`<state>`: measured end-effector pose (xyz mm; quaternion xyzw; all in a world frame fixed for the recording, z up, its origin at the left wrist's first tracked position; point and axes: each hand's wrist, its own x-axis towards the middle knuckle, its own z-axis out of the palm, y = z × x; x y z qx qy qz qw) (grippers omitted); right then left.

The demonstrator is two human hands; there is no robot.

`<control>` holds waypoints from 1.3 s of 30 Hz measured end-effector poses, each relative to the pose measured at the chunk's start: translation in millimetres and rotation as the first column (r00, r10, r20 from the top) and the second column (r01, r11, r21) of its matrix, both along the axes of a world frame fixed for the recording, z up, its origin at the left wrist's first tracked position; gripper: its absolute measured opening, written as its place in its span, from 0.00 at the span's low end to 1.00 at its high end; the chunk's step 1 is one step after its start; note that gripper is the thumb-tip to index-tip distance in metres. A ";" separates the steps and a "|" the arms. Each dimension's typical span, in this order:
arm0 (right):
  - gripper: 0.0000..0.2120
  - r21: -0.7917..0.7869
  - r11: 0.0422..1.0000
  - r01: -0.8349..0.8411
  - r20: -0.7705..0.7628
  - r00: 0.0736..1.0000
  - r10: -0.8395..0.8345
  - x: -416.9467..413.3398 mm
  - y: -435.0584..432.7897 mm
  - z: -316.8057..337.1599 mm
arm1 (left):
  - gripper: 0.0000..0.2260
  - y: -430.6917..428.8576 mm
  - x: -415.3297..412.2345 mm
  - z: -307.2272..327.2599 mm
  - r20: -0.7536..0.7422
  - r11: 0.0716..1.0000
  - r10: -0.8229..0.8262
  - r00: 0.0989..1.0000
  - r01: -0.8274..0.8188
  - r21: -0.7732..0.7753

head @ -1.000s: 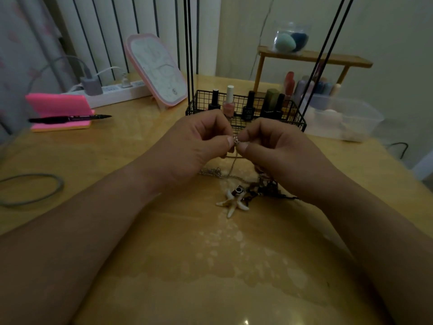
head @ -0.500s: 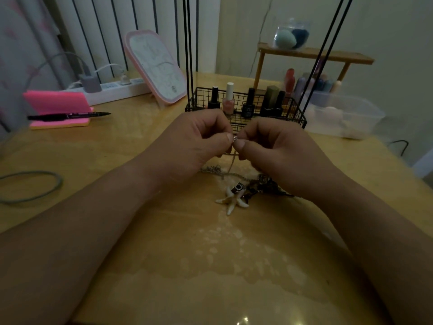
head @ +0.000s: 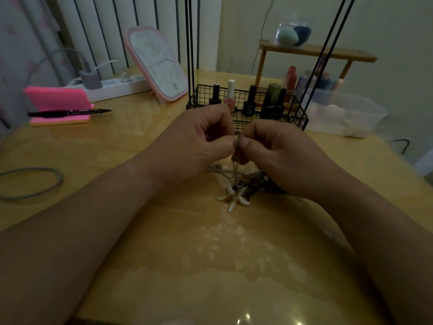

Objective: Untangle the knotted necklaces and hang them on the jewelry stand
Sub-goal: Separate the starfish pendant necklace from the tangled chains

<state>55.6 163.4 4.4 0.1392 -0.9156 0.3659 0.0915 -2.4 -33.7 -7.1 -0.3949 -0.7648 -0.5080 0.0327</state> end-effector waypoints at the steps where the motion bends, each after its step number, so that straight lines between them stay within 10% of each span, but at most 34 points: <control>1: 0.06 -0.010 1.000 0.002 -0.021 1.000 -0.002 0.4 -0.2 0.2 | 0.03 0.1 -1.2 0.3 0.006 1.000 0.004 1.000 -0.004 0.015; 7: 0.02 -0.061 0.997 0.048 -0.176 0.983 -0.058 2.9 -3.0 -0.3 | 0.05 3.1 -2.6 0.3 0.195 0.993 -0.013 0.981 -0.010 0.117; 19: 0.09 -0.485 0.867 0.111 0.182 0.983 -0.024 3.6 -9.2 7.2 | 0.09 2.6 -3.4 0.3 0.146 0.997 0.060 0.987 -0.067 0.040; 30: 0.07 -0.263 0.959 0.107 0.023 0.994 -0.105 0.4 -6.1 1.4 | 0.02 6.8 1.1 -2.4 0.005 0.996 0.084 0.996 -0.084 0.010; 39: 0.10 -0.329 0.940 0.089 0.148 0.988 -0.042 4.1 -10.1 4.6 | 0.05 3.4 -2.8 3.5 0.385 0.990 -0.065 0.921 0.011 0.141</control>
